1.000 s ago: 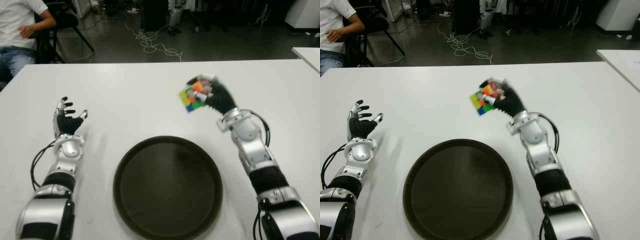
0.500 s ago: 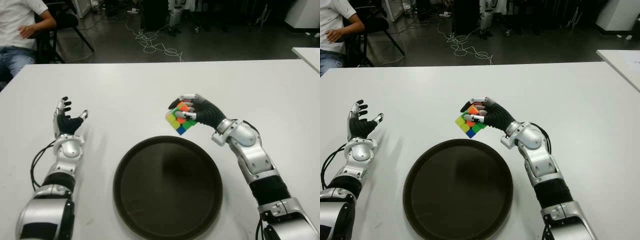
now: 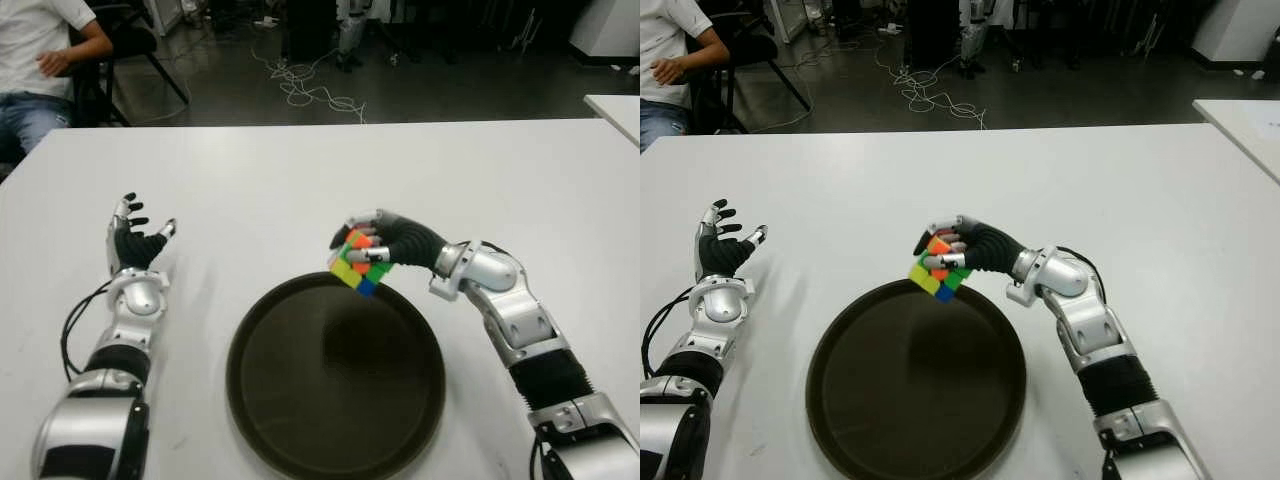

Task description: Pick up the Rubik's Cube and put it in the plate

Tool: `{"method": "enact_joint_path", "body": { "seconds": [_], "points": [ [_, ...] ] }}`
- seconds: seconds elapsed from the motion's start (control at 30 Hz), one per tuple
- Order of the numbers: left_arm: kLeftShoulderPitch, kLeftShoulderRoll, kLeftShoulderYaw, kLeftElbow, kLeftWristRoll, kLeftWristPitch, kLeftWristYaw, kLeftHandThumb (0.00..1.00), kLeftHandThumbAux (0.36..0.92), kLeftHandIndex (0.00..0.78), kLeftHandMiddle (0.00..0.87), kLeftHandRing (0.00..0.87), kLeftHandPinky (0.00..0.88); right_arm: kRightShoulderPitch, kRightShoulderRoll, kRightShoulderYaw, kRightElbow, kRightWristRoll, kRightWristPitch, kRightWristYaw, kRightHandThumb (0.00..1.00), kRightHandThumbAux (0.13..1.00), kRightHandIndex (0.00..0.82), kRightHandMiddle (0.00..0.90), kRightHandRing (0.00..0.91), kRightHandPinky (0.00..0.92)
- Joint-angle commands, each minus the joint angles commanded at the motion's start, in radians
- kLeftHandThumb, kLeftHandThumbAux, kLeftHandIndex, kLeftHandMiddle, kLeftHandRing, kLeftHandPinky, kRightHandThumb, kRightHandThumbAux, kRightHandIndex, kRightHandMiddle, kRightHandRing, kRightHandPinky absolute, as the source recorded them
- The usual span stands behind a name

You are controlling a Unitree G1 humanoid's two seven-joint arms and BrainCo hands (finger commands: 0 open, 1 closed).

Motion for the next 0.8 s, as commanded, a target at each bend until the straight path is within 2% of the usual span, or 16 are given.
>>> {"method": "enact_joint_path", "body": {
  "seconds": [0.17,0.27,0.4,0.53,0.8],
  "points": [
    [0.000,0.001,-0.003,-0.002,0.003,0.002,0.001,0.134,0.770,0.120,0.188,0.197,0.222,0.002,-0.012,0.002,-0.024,0.006,0.017,0.025,0.680,0.728,0.436,0.793,0.823,0.810],
    [0.000,0.001,-0.005,-0.002,0.006,0.004,0.004,0.137,0.775,0.120,0.195,0.211,0.249,0.001,-0.023,0.006,-0.037,0.012,0.038,0.051,0.681,0.729,0.437,0.790,0.818,0.802],
    [0.002,0.001,-0.004,-0.003,0.006,-0.002,0.005,0.145,0.778,0.121,0.196,0.213,0.244,0.003,-0.040,0.006,-0.071,0.052,0.088,0.117,0.681,0.731,0.437,0.790,0.817,0.799],
    [0.003,0.001,-0.005,-0.004,0.007,-0.006,0.005,0.142,0.786,0.117,0.193,0.207,0.230,0.003,-0.051,0.004,-0.088,0.068,0.103,0.153,0.681,0.731,0.437,0.789,0.817,0.803],
    [0.002,0.001,0.006,0.006,-0.007,-0.014,-0.009,0.144,0.774,0.124,0.220,0.252,0.308,0.010,-0.067,0.011,-0.110,0.062,0.103,0.179,0.681,0.730,0.437,0.796,0.824,0.808]
  ]
}}
